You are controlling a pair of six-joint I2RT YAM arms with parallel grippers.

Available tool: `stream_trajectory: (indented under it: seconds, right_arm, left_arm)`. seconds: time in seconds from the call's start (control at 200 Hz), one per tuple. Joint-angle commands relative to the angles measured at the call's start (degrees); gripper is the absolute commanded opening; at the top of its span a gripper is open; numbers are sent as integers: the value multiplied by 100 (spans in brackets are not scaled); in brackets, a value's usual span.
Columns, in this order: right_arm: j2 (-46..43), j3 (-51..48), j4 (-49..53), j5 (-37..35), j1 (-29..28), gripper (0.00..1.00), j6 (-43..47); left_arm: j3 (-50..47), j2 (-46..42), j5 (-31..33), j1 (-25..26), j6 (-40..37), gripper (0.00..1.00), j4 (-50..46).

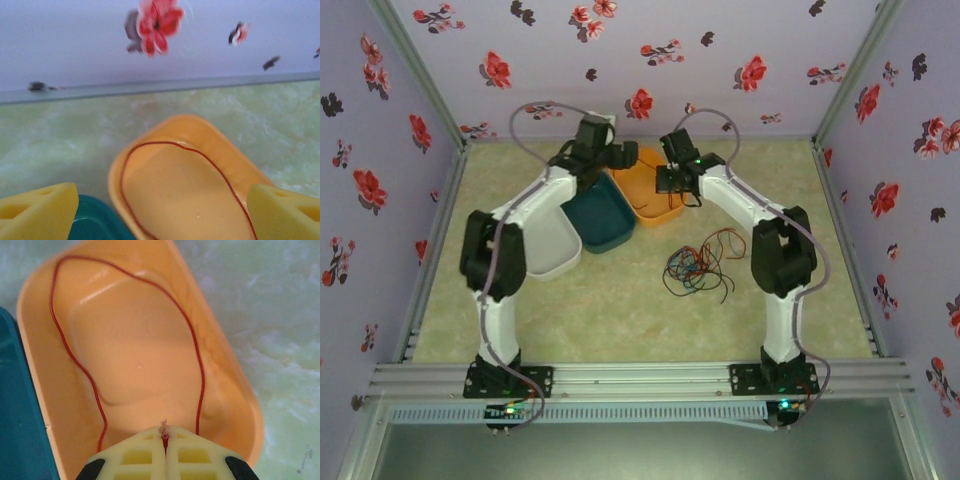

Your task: Untangle the cables

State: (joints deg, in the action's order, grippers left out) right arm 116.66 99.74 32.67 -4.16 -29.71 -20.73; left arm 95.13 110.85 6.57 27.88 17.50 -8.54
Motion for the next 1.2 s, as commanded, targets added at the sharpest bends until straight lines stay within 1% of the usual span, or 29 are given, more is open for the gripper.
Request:
stream_trajectory:
  seconds: [0.0,0.03,0.225,0.365,0.44,0.535,0.565,0.665,0.715,0.92,1.05,1.095,1.195]
  right_arm:
    - [349,367,725,-91,-134,0,312]
    - [425,450,813,-115,-155,0,336]
    - [824,923,1320,-175,-309,0,368]
    - [717,1058,1577,-332,-420,0,354]
    - [548,1018,1662,-481,-448,7,296]
    - [330,879,1642,-505,-474,22,257]
    - [273,835,1637,-514,-482,26,254]
    - [90,731,1620,-511,-483,34,245]
    - [-4,688,1590,-470,-483,36,254]
    - [-385,652,1463,-282,-483,42,280]
    - [-579,615,1401,-182,-483,42,306]
    - [-617,590,1392,-143,-483,41,338]
    - [-658,406,1274,201,-483,35,526]
  left_arm:
    - [-634,-682,378,-46,181,97,517]
    - [-795,-846,376,-43,199,99,544]
    - [-1749,-1695,318,-44,348,100,658]
    - [-2295,-2187,268,-40,464,100,730]
    - [-2505,-2385,249,-37,532,100,730]
    - [-2775,-2633,219,-44,651,100,768]
    - [-2861,-2719,209,-33,682,100,796]
    - [-3112,-2987,171,-36,746,100,878]
    - [-3189,-3107,155,-35,746,100,897]
    - [-3460,-3426,99,-37,798,100,862]
    - [-3596,-3547,99,-38,808,100,832]
    - [-3600,-3562,99,-37,790,100,771]
    - [-3589,-3598,86,-44,751,100,640]
